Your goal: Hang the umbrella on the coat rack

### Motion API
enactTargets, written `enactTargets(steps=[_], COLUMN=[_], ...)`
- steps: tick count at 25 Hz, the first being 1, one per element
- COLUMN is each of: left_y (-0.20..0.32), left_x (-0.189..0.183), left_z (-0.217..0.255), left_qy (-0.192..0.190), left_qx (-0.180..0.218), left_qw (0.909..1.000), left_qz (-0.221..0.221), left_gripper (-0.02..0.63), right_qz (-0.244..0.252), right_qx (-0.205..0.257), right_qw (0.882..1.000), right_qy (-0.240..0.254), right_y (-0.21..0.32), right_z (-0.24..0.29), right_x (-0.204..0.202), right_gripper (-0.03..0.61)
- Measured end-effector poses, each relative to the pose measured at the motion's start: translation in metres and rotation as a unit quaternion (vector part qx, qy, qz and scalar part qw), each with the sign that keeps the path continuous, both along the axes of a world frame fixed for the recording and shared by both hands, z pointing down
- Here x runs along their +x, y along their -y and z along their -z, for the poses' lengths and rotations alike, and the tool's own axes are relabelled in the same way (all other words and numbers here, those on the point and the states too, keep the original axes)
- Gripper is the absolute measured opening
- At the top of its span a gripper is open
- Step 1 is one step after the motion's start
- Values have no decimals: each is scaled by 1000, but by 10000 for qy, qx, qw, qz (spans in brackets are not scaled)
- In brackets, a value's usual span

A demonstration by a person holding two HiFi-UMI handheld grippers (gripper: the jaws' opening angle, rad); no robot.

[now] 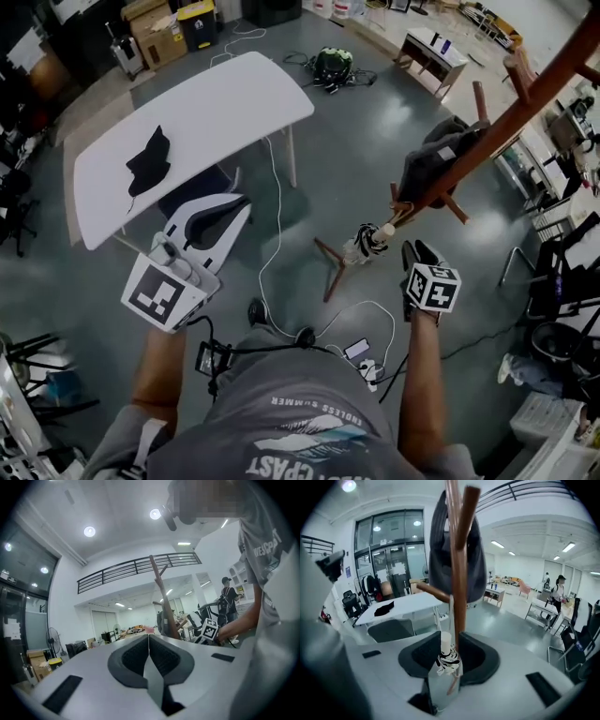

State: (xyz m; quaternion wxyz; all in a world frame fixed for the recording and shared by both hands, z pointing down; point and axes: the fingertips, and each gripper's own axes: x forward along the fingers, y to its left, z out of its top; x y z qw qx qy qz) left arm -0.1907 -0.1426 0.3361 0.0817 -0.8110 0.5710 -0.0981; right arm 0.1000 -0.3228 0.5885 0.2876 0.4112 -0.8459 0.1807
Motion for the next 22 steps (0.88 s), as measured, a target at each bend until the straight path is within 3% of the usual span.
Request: enactTargets(steps=[6,13,22], left_y=[-5,-11,-12], left_x=[20,37,53], left_z=[16,25,19], left_qy=[72,-3,-164], left_qx=[136,295,234], left_qw=[9997,9980,9970], left_qz=[-215,-563,-718], left_gripper=[18,18,18], right_qz=[155,605,1181], right_qx=[933,1780,2225], right_qw=[9923,9708,9447], right_qy=[798,1492,2101], right_y=[-36,-88,-135], right_z=[118,223,296], right_x=[14,15,11], right_gripper=[73,41,28])
